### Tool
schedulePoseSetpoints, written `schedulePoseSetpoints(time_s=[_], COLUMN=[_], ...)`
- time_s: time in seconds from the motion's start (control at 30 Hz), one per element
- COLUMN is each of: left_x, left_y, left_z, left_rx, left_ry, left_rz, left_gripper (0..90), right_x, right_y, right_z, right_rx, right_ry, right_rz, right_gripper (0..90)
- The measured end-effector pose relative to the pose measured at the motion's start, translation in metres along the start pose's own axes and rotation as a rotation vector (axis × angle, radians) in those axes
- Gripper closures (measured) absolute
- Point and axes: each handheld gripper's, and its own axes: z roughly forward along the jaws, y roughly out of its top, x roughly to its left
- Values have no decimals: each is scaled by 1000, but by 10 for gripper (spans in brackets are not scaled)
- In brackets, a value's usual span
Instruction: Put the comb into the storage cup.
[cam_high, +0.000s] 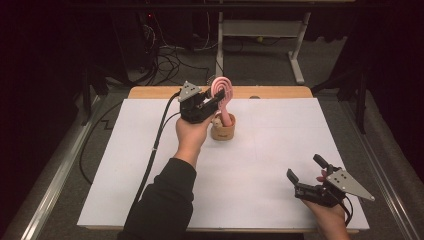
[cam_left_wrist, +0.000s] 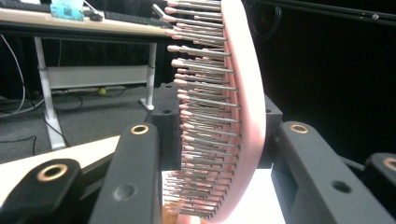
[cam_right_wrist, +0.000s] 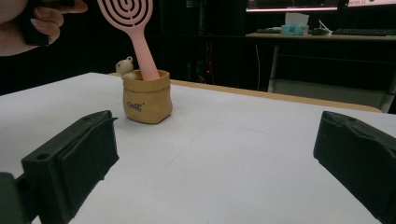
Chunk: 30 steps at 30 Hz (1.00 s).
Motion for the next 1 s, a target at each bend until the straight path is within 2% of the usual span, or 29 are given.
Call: schedulePoseSetpoints(time_s=[0.33, 1.0], left_x=[4, 9], left_y=[-9, -14], left_z=[2, 5], left_rx=[4, 22], left_ry=[-9, -23], left_rz=[-36, -43], left_gripper=[631, 631], right_x=[0, -1], right_y=[0, -1], right_z=[-1, -1], right_rx=[0, 2], right_ry=[-3, -4], right_rz=[2, 1], right_gripper=[3, 3])
